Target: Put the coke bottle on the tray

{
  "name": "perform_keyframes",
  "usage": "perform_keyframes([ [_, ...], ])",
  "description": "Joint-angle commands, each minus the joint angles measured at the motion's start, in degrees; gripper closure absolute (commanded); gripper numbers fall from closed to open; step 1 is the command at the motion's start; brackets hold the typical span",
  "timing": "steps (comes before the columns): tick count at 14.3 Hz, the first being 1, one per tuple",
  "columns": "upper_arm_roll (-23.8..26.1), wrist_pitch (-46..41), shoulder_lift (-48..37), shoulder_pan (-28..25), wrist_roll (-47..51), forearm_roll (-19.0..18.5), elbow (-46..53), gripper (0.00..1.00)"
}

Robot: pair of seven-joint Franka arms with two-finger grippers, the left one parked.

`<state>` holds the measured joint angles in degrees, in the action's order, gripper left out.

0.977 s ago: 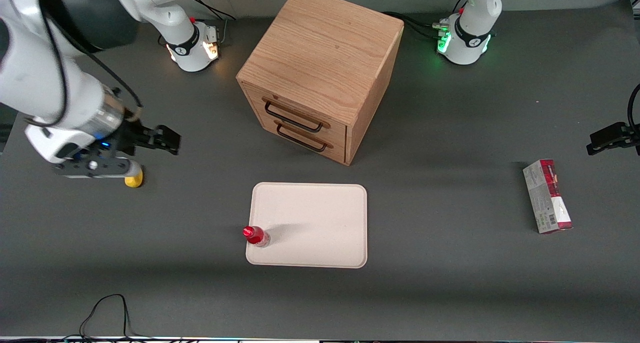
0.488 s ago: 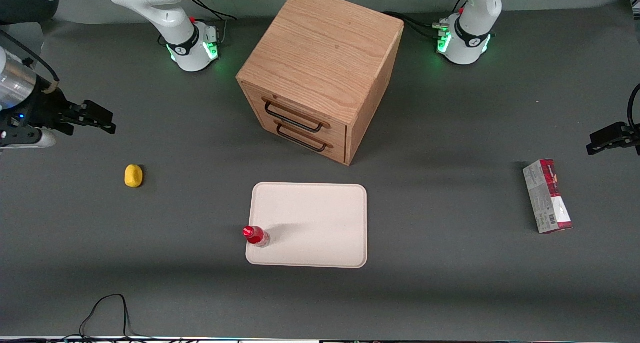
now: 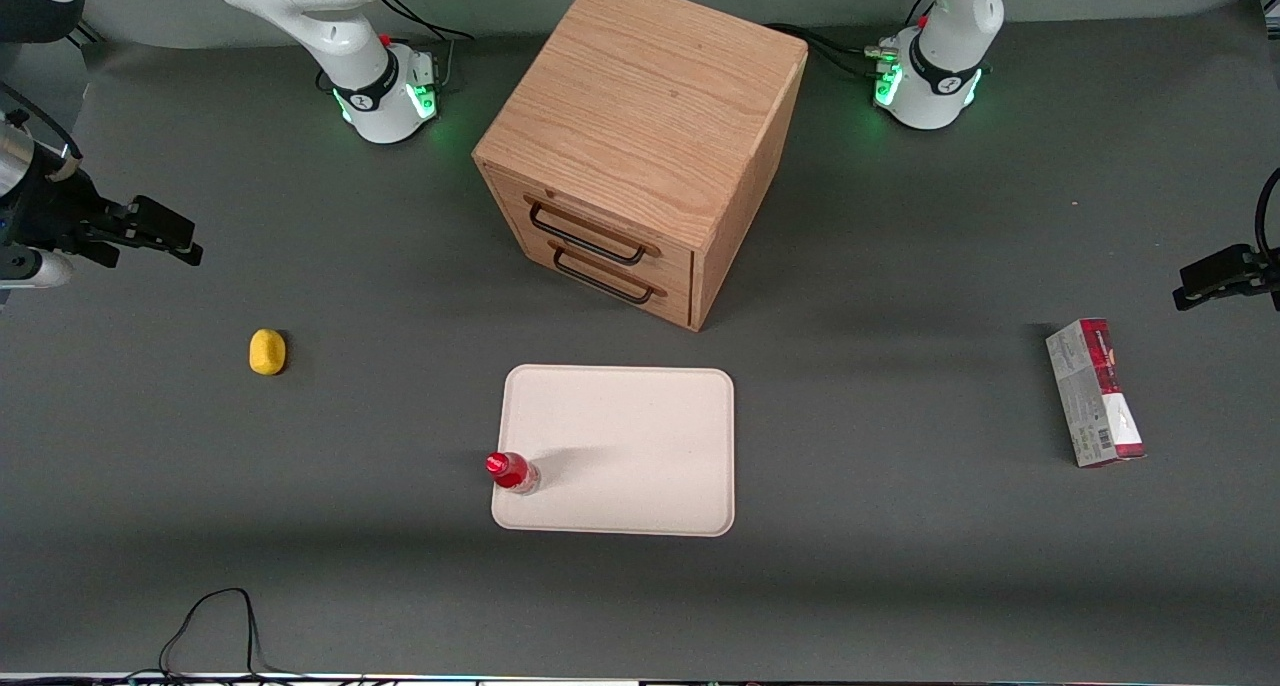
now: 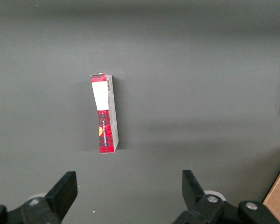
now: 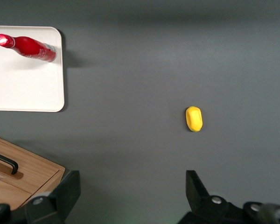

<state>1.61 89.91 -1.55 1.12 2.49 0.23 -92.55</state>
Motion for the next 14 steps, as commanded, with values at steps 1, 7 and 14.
perform_keyframes([
  [1, -0.6, 0.3, -0.6, 0.4, -1.9, 0.4, -0.4, 0.00],
  [7, -2.1, 0.0, -1.0, -0.2, -1.8, 0.3, -0.9, 0.00],
  [14, -3.7, -0.3, -1.0, -1.5, -1.9, 0.2, -0.9, 0.00],
])
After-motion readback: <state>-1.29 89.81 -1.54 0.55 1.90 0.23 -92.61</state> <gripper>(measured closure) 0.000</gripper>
